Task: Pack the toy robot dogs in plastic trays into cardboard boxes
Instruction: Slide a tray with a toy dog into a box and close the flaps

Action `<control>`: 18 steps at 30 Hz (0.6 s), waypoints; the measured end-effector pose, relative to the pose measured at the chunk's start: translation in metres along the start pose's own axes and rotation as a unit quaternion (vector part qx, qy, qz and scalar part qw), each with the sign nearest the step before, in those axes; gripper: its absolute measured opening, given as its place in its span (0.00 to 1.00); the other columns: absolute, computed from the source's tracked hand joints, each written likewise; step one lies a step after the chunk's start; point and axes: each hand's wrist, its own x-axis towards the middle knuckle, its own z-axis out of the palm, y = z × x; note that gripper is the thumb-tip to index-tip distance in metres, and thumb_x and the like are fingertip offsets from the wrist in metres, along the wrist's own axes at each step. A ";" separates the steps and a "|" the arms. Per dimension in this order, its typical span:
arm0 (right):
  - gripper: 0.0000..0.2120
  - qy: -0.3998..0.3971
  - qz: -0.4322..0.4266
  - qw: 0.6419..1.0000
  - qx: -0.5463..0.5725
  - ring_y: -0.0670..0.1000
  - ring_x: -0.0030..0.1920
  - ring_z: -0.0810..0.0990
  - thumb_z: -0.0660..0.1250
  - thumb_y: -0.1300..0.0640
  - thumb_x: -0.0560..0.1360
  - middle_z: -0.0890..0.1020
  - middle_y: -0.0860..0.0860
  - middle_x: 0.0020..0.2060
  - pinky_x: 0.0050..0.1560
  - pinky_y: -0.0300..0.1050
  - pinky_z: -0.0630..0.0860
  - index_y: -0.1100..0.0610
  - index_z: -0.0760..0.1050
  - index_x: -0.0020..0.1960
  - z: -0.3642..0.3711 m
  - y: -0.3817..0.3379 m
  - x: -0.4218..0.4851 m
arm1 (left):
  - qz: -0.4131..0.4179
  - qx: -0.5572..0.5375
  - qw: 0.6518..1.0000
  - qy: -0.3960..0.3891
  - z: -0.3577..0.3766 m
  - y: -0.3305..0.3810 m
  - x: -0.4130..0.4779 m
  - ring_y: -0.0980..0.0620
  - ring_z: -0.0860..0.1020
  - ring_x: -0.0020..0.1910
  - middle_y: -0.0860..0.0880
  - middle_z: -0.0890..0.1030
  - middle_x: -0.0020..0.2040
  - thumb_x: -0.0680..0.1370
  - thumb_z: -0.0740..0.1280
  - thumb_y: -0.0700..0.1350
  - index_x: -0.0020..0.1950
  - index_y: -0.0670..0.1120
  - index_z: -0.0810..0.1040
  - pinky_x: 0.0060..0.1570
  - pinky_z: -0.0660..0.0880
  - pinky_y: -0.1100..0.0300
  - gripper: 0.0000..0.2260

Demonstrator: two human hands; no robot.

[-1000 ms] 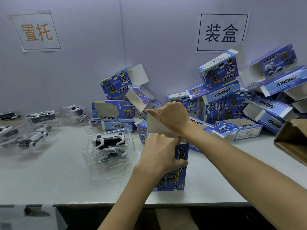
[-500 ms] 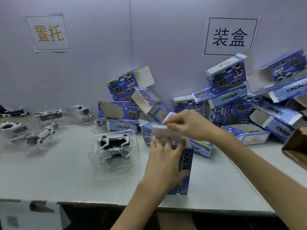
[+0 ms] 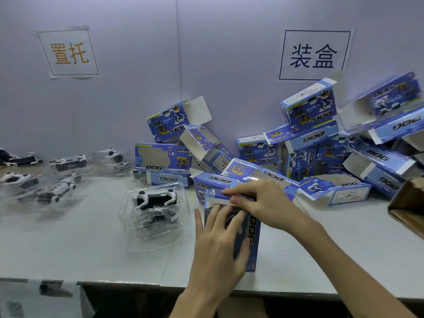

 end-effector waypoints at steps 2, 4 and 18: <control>0.11 0.007 -0.004 1.000 -0.011 0.27 0.43 0.74 0.71 0.53 0.77 0.73 0.20 0.33 0.45 0.25 0.67 0.41 0.83 0.57 0.001 0.000 -0.001 | 0.001 0.010 1.000 0.027 0.003 0.003 -0.005 0.52 0.67 0.72 0.55 0.73 0.68 0.73 0.69 0.49 0.66 0.53 0.75 0.72 0.60 0.36 0.20; 0.10 0.009 0.003 1.000 -0.016 0.29 0.42 0.75 0.71 0.53 0.77 0.74 0.21 0.32 0.43 0.26 0.68 0.41 0.83 0.57 0.000 0.001 0.000 | -0.006 -0.003 0.998 0.055 0.003 0.008 -0.007 0.53 0.67 0.72 0.55 0.74 0.66 0.72 0.69 0.48 0.62 0.54 0.76 0.73 0.57 0.39 0.18; 0.11 -0.066 -0.011 0.995 -0.068 0.37 0.61 0.77 0.70 0.51 0.78 0.82 0.37 0.58 0.60 0.35 0.74 0.41 0.82 0.59 -0.005 -0.009 0.003 | 0.015 -0.099 0.992 0.077 0.002 -0.006 -0.019 0.53 0.64 0.76 0.52 0.73 0.72 0.74 0.68 0.38 0.53 0.48 0.82 0.70 0.66 0.59 0.10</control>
